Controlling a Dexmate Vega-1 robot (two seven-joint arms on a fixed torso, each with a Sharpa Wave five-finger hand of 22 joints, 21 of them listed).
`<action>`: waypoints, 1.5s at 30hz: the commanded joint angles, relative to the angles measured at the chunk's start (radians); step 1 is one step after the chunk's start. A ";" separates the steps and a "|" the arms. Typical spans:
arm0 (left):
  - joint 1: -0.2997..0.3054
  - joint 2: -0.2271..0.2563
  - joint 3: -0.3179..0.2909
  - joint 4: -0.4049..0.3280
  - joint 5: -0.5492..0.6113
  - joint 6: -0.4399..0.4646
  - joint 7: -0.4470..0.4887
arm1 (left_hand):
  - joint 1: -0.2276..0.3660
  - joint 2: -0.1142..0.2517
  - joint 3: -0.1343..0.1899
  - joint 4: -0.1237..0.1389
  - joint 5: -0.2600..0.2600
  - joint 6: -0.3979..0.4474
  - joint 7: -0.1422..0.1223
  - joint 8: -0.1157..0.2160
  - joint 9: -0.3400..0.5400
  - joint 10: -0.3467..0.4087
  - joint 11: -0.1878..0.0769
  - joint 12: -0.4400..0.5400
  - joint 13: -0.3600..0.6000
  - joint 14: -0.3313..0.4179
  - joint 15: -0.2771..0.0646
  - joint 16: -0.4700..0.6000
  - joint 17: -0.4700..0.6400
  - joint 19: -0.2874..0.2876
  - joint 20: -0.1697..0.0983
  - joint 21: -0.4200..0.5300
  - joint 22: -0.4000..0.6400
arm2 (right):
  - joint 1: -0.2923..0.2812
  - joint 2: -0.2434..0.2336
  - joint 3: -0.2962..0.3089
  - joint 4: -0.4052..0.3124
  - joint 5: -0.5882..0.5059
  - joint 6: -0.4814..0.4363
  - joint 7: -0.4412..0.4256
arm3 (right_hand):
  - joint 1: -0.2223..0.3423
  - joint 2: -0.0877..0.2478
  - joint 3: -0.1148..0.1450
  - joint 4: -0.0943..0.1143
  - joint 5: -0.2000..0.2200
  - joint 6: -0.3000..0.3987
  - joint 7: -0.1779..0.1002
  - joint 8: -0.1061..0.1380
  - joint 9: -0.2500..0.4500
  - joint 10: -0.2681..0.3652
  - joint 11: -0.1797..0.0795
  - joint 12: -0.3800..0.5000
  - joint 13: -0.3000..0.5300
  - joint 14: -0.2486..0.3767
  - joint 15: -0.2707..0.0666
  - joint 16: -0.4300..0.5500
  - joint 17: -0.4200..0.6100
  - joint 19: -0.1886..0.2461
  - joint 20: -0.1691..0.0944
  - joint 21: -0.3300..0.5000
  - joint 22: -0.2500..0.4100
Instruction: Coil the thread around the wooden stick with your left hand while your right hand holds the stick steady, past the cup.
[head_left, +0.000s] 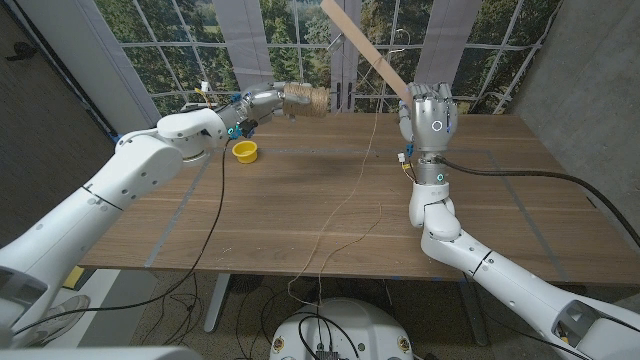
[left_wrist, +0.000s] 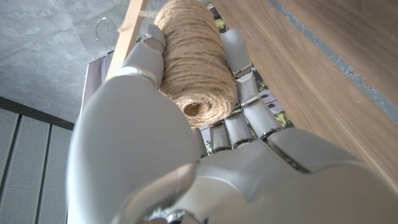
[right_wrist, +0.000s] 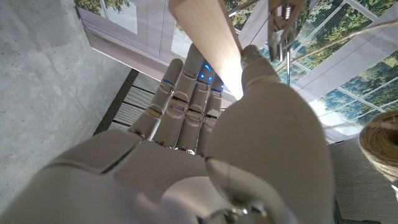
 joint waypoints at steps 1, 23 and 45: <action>-0.013 -0.003 0.017 0.035 -0.024 0.038 -0.001 | 0.131 0.149 0.085 0.078 0.007 0.149 0.156 -0.003 0.006 0.338 -0.142 0.032 0.084 0.538 -0.277 0.002 0.059 -0.025 -0.131 0.005 -0.001 | -0.049 0.041 0.069 -0.014 -0.079 0.112 -0.033 | 0.120 0.132 0.010 -0.001 0.006 0.117 -0.113 0.000 0.002 0.075 -0.070 0.000 0.049 0.083 -0.114 -0.003 0.006 0.001 -0.128 0.005 0.003; 0.004 -0.021 -0.042 0.098 -0.076 0.042 0.077 | 0.130 0.149 0.093 0.077 0.007 0.154 0.159 -0.007 0.012 0.343 -0.140 0.030 0.084 0.542 -0.278 -0.001 0.062 -0.028 -0.131 0.008 -0.001 | -0.068 -0.042 0.014 -0.049 -0.174 0.115 -0.030 | 0.117 0.133 0.009 0.001 0.006 0.116 -0.117 0.000 0.005 0.072 -0.076 -0.003 0.059 0.083 -0.115 -0.013 0.011 -0.005 -0.135 0.002 0.004; -0.039 -0.048 -0.057 0.138 -0.090 0.037 0.112 | 0.130 0.148 0.099 0.076 0.007 0.156 0.164 -0.013 0.015 0.348 -0.134 0.026 0.085 0.546 -0.277 -0.004 0.063 -0.026 -0.131 0.013 -0.001 | -0.047 -0.077 -0.051 -0.009 -0.238 0.164 -0.023 | 0.116 0.133 0.007 0.001 0.007 0.116 -0.121 0.000 0.008 0.072 -0.079 -0.008 0.062 0.082 -0.115 -0.022 0.017 -0.013 -0.140 0.000 0.004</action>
